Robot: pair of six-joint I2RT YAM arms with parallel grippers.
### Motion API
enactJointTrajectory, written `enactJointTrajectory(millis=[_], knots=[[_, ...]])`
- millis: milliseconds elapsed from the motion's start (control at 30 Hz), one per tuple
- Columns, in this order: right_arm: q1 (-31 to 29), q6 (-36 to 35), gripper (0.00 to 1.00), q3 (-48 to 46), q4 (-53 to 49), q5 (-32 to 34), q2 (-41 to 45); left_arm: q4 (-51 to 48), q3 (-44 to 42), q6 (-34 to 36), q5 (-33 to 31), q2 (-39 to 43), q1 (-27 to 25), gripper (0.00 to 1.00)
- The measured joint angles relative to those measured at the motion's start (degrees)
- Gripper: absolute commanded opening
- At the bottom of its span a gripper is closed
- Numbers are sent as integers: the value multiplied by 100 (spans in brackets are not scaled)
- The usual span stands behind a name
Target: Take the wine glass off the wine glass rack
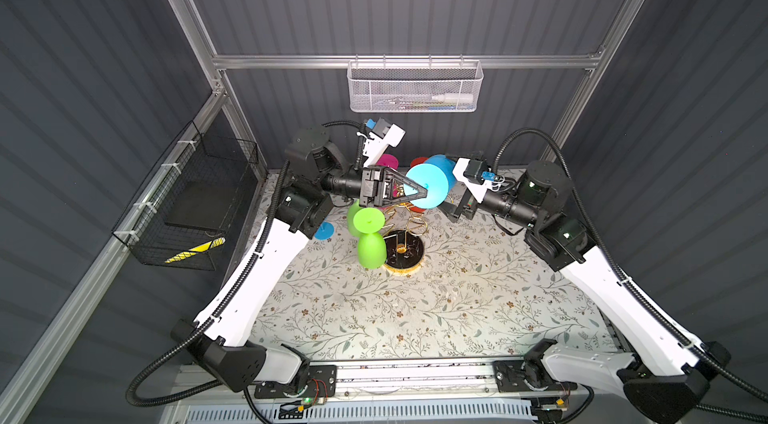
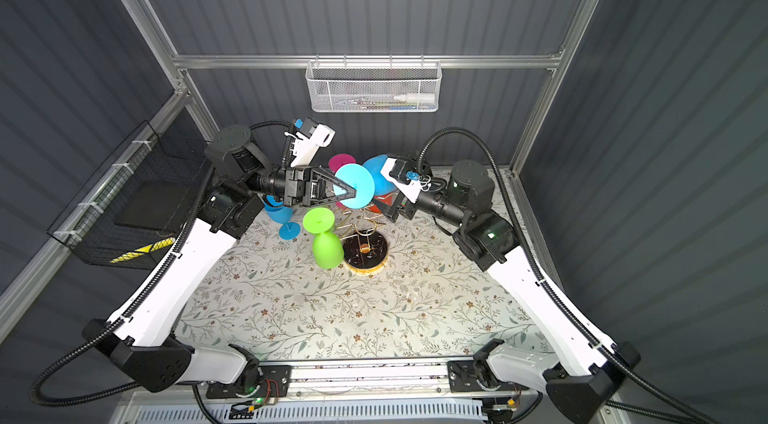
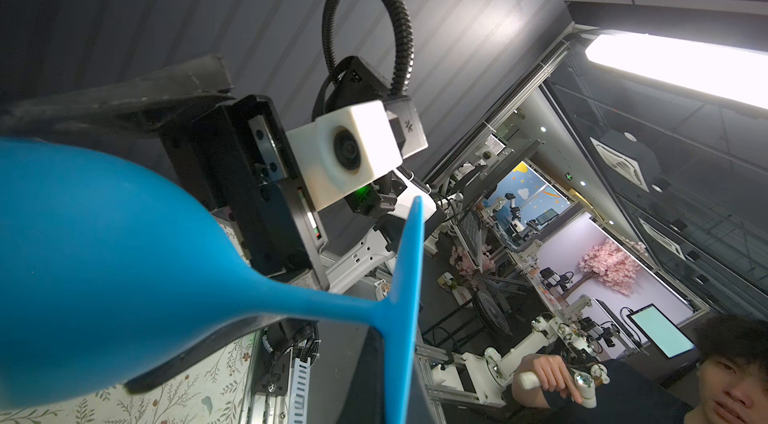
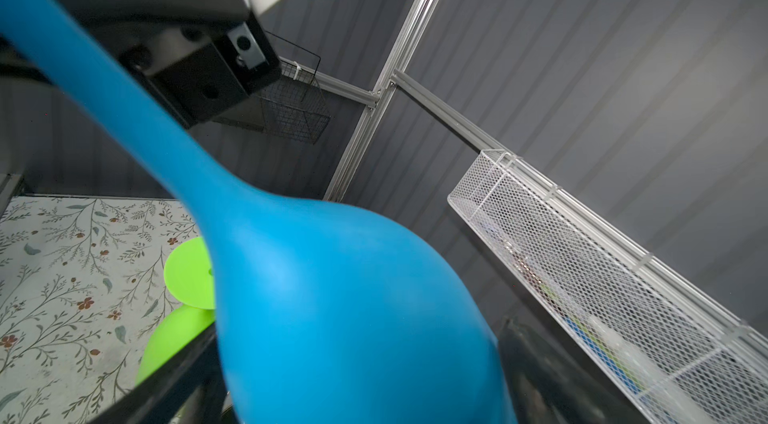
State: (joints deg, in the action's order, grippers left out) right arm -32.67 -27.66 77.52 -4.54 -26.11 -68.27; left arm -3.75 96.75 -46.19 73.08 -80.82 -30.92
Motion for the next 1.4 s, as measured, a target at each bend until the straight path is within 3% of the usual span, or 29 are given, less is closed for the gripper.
enactJointTrajectory(millis=[567,867,933,1200,1400], knots=[[9,131,90,48,238,-70,-181,317,0,-450,-68,4,26,0],[-2,173,77,-24,273,-118,-160,356,0,-555,-179,7,26,7],[-9,197,75,-79,282,-118,-118,352,0,-555,-195,7,26,11],[-164,638,63,-299,81,-85,111,520,0,-238,-219,114,26,51],[-280,1110,56,-299,-120,0,260,94,-4,684,-472,487,26,71]])
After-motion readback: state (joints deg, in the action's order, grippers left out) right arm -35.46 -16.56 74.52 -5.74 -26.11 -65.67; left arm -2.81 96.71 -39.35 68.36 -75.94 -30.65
